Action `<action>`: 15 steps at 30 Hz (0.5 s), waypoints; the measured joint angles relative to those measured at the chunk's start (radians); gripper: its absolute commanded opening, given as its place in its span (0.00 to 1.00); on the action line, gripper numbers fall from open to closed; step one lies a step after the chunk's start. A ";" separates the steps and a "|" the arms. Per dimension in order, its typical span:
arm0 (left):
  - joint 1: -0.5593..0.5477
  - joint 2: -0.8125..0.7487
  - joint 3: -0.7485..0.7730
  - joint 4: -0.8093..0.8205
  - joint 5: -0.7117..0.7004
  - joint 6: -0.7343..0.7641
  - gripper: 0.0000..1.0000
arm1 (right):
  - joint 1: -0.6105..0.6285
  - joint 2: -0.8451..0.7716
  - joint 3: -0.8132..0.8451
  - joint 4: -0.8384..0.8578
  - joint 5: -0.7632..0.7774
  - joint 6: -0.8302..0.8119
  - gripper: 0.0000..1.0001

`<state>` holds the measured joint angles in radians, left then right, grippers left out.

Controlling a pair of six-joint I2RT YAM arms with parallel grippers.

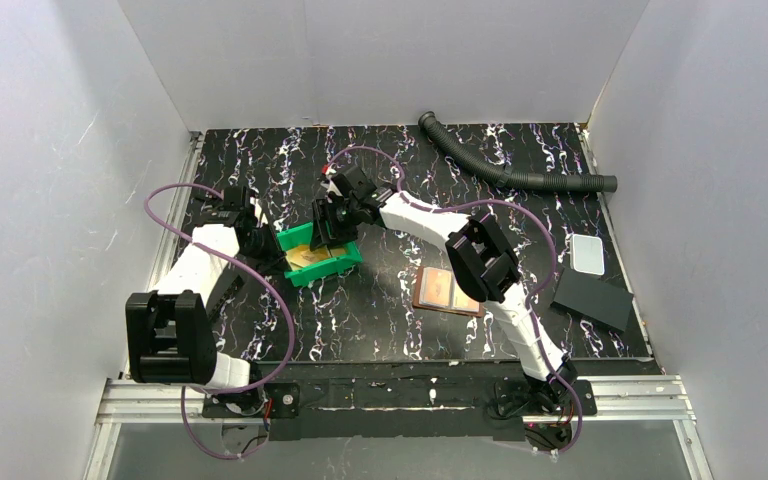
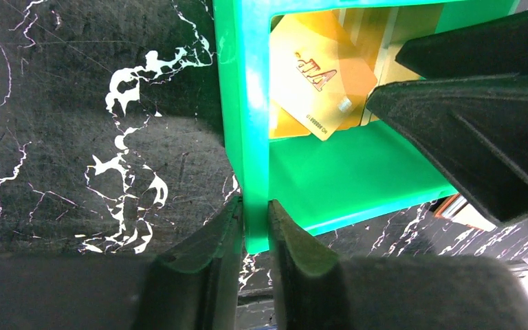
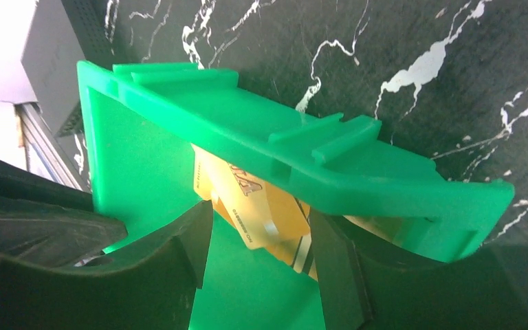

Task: Put the credit cards into the card holder
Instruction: Pick up the credit card from the storage box.

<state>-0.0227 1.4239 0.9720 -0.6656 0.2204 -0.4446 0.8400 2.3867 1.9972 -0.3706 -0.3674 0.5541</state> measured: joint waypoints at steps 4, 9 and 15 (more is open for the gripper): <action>0.000 0.015 0.022 -0.033 0.001 -0.008 0.53 | 0.006 -0.002 0.013 -0.051 0.005 -0.025 0.63; 0.000 0.035 0.058 -0.060 -0.019 -0.025 0.51 | 0.006 -0.012 0.027 -0.113 0.023 -0.056 0.63; -0.001 0.124 0.123 -0.067 -0.074 -0.015 0.34 | 0.004 -0.037 0.028 -0.148 0.027 -0.066 0.64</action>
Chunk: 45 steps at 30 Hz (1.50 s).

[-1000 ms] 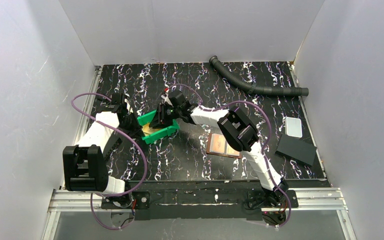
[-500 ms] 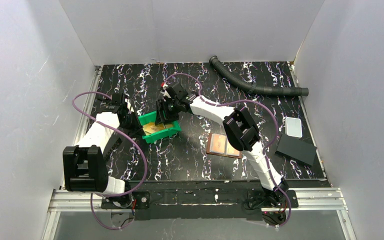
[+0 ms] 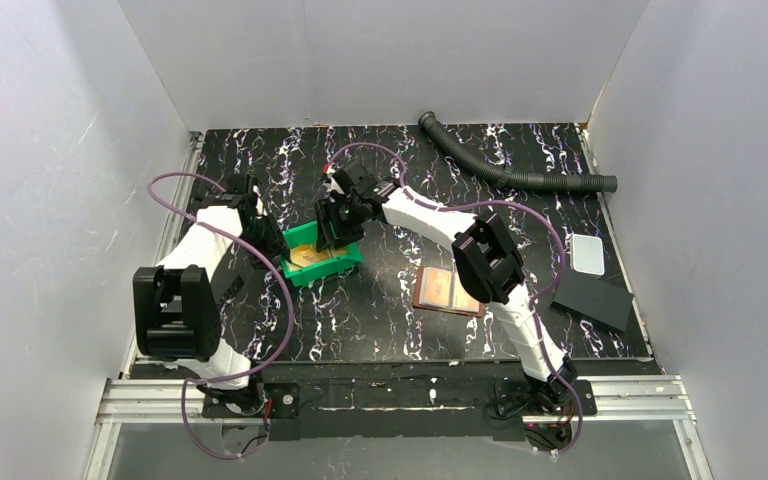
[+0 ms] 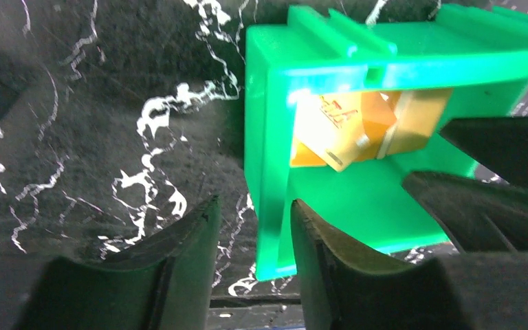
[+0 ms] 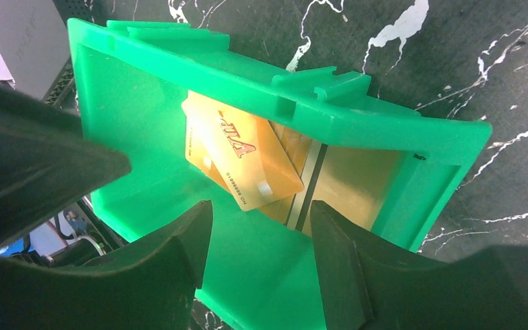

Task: Put the credit cards into the card holder
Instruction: Pick up the credit card from the storage box.

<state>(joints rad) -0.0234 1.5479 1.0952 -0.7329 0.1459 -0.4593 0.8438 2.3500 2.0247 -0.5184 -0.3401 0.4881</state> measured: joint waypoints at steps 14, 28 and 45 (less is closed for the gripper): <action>-0.048 0.012 0.002 0.098 -0.099 0.051 0.00 | -0.011 -0.010 -0.066 0.142 -0.042 0.065 0.61; -0.079 -0.176 -0.229 0.353 -0.092 0.058 0.00 | -0.004 -0.071 -0.204 0.317 -0.002 0.102 0.65; -0.079 -0.228 -0.319 0.495 -0.060 0.054 0.00 | 0.026 -0.129 -0.270 0.297 0.105 0.043 0.65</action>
<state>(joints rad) -0.1024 1.3197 0.7765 -0.2384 0.0858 -0.4057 0.8694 2.2208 1.7546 -0.2211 -0.2346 0.5310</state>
